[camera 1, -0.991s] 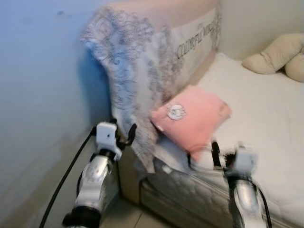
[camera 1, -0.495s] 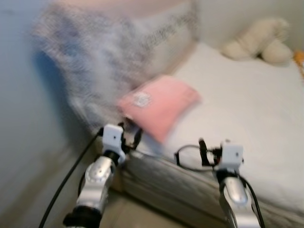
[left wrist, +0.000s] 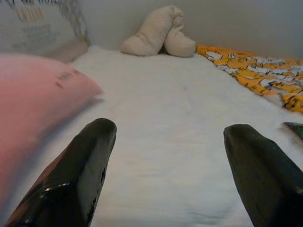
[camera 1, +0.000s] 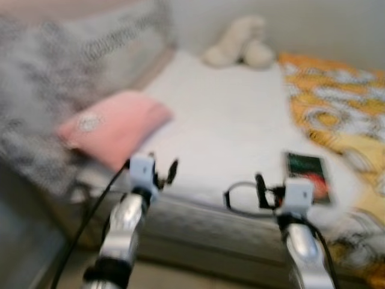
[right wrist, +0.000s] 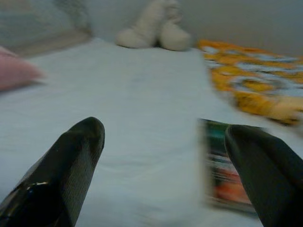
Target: Clean up the room
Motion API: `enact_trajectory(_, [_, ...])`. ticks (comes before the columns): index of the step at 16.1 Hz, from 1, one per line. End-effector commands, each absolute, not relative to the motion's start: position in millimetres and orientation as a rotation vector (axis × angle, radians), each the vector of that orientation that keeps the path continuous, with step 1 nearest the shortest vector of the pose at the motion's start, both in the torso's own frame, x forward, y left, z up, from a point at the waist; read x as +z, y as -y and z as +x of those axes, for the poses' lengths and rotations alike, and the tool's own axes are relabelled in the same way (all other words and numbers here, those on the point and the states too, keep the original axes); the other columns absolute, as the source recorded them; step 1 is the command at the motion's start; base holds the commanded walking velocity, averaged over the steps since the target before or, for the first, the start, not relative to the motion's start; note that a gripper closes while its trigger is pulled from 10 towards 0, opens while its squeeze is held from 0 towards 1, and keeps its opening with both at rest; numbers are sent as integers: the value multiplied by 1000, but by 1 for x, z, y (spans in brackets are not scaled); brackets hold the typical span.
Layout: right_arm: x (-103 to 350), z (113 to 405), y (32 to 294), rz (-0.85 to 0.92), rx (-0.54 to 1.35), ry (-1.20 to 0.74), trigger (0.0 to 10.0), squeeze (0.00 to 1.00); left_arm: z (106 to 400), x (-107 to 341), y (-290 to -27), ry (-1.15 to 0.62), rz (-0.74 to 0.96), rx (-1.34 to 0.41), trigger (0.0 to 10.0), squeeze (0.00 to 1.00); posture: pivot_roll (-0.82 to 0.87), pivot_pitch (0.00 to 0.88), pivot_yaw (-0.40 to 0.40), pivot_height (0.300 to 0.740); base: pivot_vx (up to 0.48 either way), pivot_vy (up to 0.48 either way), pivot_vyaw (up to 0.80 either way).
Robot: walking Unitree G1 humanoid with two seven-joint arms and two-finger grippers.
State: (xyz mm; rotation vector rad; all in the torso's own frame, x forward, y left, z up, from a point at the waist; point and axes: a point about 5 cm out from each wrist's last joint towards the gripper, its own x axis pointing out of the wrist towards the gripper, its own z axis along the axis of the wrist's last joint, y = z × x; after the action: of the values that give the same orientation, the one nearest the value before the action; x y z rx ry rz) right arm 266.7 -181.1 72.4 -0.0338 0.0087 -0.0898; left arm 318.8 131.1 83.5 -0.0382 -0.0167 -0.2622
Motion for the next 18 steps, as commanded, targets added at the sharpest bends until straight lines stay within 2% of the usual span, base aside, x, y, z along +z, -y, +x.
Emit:
enact_trajectory(1, [74, 268, 182, -14, -98, 2, 10000, 0, 320, 81, -141, -11, -49, -203, 10000, 0, 49, 0, -12, 740, 0, -465, -569])
enact_trajectory(3, [71, 268, 181, -6, -91, -19, 10000, 0, 320, 76, -147, -39, -70, -140, 10000, 0, 57, 0, -13, 740, 0, -465, 0])
enact_trajectory(7, [71, 274, 172, -7, -20, -32, 10000, 0, 322, 80, -143, -27, -59, -133, 10000, 0, 70, 0, -21, 740, 0, -466, 0])
enact_trajectory(10, [68, 272, 171, -7, -1, -51, 10000, 0, 319, 79, -129, -32, -40, -255, 10000, 0, 77, 0, -25, 740, 0, -465, 0])
enact_trajectory(12, [65, 271, 171, -6, 3, -59, 10000, 0, 318, 75, -125, -69, -51, -255, 10000, 0, 76, 0, -25, 740, 0, 0, 0])
enact_trajectory(13, [64, 271, 171, -6, 6, -62, 10000, 0, 316, 83, -120, -18, -94, -304, 10000, 0, 78, 0, -25, 740, 0, 0, 0])
enact_trajectory(18, [65, 277, 171, -3, 3, -62, 10000, 0, 322, 93, -120, 15, -62, -299, 10000, 0, 72, 0, -30, 740, 480, 0, 0])
